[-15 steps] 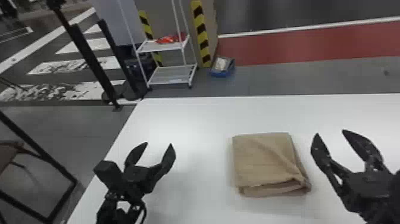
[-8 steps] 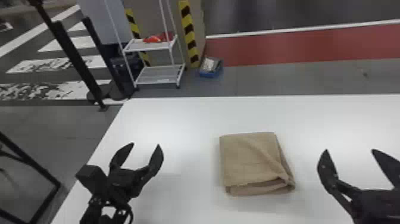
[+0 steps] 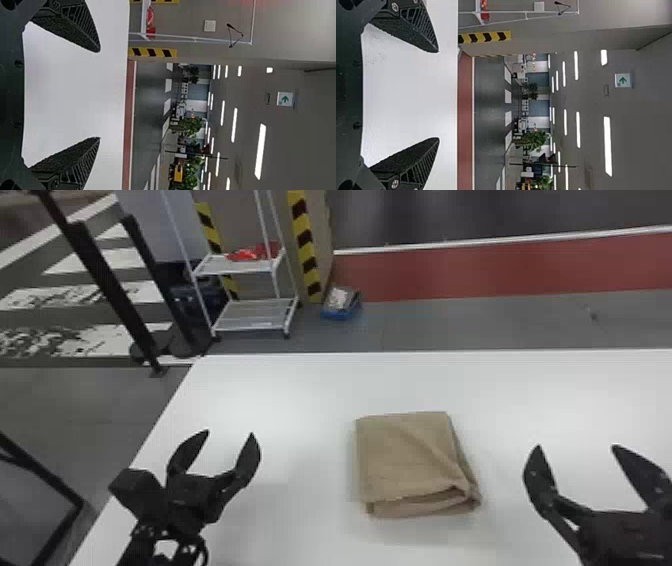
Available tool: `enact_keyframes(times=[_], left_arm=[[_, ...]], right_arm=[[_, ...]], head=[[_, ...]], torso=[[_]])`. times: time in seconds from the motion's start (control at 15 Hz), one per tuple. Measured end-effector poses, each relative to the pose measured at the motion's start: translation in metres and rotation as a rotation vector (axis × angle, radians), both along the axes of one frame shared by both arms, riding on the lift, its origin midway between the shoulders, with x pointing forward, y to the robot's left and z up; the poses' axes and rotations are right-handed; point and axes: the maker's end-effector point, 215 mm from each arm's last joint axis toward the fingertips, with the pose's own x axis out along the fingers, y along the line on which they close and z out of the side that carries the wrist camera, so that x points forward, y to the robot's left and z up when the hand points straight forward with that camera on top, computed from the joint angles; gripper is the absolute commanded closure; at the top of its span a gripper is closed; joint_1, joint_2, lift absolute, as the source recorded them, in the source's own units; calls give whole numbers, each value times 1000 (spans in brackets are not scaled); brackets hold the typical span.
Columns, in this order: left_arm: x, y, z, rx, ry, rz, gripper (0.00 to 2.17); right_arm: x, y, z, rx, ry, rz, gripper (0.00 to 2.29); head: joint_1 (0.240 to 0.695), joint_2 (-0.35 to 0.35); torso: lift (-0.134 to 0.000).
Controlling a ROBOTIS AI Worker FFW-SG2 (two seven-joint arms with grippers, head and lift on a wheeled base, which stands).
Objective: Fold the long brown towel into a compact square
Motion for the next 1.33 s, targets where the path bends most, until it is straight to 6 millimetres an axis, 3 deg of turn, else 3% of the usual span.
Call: enact_keyframes(times=[1.33], left_arm=[[8, -4, 5, -5, -17, -6, 90]], right_arm=[[2, 12, -8, -1, 8, 19, 113]], head=[[695, 226]], torso=[[-123]])
